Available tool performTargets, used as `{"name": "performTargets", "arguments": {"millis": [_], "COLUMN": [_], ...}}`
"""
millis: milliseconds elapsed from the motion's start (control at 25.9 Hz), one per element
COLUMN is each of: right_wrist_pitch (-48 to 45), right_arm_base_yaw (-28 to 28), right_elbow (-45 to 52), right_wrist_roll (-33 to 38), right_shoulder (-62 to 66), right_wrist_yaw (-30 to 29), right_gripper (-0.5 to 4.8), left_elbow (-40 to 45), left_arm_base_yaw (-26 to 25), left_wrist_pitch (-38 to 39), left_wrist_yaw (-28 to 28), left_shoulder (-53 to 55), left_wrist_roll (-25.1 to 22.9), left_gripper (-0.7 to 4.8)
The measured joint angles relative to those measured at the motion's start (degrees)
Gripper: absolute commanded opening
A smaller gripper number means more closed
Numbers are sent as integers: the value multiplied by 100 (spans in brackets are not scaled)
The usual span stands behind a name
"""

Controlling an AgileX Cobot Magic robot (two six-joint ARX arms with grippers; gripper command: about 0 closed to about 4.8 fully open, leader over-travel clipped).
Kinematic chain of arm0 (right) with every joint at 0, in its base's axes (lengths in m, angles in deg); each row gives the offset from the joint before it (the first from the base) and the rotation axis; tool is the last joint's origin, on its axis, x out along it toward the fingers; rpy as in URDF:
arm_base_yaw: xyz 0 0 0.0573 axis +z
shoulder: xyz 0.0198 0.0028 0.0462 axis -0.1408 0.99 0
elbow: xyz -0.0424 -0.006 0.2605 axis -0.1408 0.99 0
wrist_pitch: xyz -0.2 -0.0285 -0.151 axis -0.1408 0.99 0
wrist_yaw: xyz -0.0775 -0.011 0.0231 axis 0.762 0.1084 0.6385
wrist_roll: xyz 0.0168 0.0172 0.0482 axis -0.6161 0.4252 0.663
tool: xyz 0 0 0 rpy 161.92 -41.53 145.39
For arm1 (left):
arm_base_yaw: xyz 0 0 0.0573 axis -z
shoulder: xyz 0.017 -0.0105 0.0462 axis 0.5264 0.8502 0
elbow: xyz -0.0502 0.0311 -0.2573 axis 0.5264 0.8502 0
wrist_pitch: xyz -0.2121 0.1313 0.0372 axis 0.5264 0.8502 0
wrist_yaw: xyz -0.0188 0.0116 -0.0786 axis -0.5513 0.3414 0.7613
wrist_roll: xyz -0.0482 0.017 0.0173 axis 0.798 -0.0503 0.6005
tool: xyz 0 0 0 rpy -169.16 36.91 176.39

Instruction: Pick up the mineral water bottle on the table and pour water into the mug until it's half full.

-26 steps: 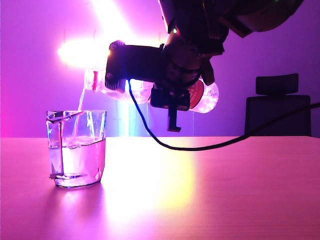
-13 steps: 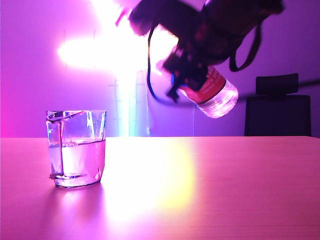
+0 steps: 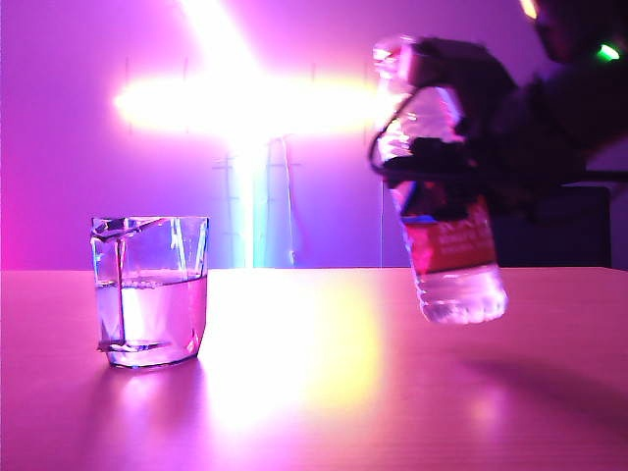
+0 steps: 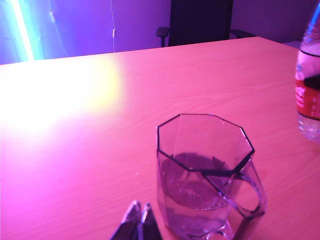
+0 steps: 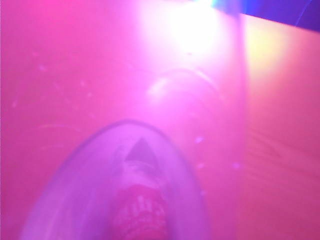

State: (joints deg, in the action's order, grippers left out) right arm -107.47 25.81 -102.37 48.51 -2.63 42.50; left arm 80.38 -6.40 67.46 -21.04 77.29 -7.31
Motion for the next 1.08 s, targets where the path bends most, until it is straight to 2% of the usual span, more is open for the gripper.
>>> {"name": "performTargets", "arguments": {"millis": [193, 464, 503, 542, 658, 812, 851, 967, 1083], "right_wrist_pitch": [-863, -1499, -1569, -1617, -1705, -1685, -1622, -1408, -1399], "right_arm_base_yaw": [-304, -299, -299, -299, -299, -299, -299, -291, -229], "right_elbow": [699, 1121, 1172, 1202, 1250, 1250, 1259, 1292, 1388], "right_wrist_roll": [490, 708, 715, 721, 726, 728, 728, 734, 767], "right_shoulder": [0, -13, -17, -17, -17, -17, -17, -17, -63], "right_wrist_yaw": [-160, -175, -177, -177, -177, -177, -179, -197, -199], "right_gripper": [147, 151, 166, 219, 313, 400, 442, 473, 473], "left_elbow": [0, 0, 0, 0, 0, 0, 0, 0, 0], "left_arm_base_yaw": [-11, -11, -11, -11, -11, -11, -11, -11, -11], "left_wrist_pitch": [0, 0, 0, 0, 0, 0, 0, 0, 0], "left_wrist_yaw": [0, 0, -2, -2, 0, 0, 0, 0, 0], "left_shoulder": [0, 0, 0, 0, 0, 0, 0, 0, 0], "left_wrist_roll": [0, 0, 0, 0, 0, 0, 0, 0, 0], "left_gripper": [-2, -2, -2, -2, -2, -2, -2, -2, -2]}}
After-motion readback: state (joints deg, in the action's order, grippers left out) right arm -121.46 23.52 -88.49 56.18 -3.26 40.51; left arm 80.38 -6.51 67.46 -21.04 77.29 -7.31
